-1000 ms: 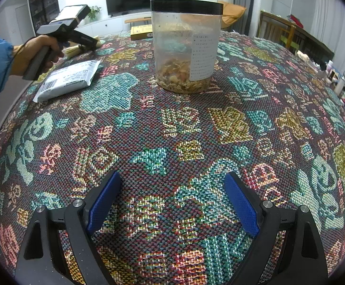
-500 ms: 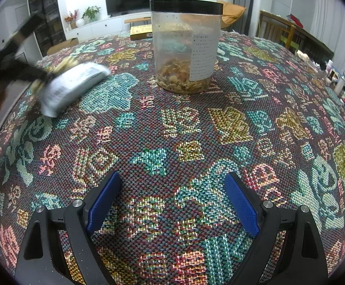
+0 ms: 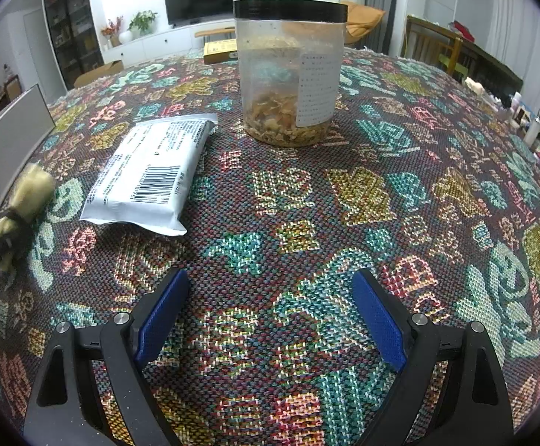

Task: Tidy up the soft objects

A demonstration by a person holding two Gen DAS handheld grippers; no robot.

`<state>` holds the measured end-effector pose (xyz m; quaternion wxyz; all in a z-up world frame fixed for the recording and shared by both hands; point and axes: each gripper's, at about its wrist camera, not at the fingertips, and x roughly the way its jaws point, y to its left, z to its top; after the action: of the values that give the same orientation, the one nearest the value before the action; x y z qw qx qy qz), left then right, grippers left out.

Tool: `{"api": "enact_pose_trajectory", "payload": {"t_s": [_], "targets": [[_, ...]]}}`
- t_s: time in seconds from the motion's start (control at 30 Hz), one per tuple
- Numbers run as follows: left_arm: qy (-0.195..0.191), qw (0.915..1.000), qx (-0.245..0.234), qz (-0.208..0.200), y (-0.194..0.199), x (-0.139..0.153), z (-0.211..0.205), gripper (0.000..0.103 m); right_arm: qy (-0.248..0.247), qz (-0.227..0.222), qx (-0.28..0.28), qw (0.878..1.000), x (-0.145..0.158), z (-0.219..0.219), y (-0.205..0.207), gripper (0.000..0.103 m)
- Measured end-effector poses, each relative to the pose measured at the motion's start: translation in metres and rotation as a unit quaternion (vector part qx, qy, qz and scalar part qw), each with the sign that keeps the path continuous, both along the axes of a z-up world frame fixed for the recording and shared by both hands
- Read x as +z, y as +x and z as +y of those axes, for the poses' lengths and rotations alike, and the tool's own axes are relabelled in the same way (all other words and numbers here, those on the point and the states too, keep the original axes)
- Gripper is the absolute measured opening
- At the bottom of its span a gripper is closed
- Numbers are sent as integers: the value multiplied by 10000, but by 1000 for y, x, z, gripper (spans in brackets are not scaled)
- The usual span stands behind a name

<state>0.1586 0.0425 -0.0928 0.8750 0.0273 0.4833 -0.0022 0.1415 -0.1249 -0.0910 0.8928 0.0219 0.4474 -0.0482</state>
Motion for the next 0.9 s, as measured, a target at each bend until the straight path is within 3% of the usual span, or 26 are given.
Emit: {"api": "enact_pose_trajectory", "payload": {"t_s": [0.03, 0.07, 0.17, 0.23, 0.37, 0.9], "targets": [[146, 9999, -10, -29, -2, -1, -4, 92, 1, 0, 0, 10000, 0, 0, 0, 92], [261, 9996, -30, -77, -3, -4, -8, 98, 0, 0, 0, 10000, 0, 0, 0, 92], [395, 9985, -105, -357, -8, -9, -10, 103, 0, 0, 0, 10000, 0, 0, 0, 92], [318, 9982, -181, -481, -12, -10, -3, 103, -1, 0, 0, 10000, 0, 0, 0, 92], [-332, 9991, 33, -253, -7, -14, 20, 103, 2, -1, 0, 10000, 0, 0, 0, 92], [-333, 9989, 154, -289, -5, -17, 20, 103, 2, 1, 1, 10000, 0, 0, 0, 92]]}}
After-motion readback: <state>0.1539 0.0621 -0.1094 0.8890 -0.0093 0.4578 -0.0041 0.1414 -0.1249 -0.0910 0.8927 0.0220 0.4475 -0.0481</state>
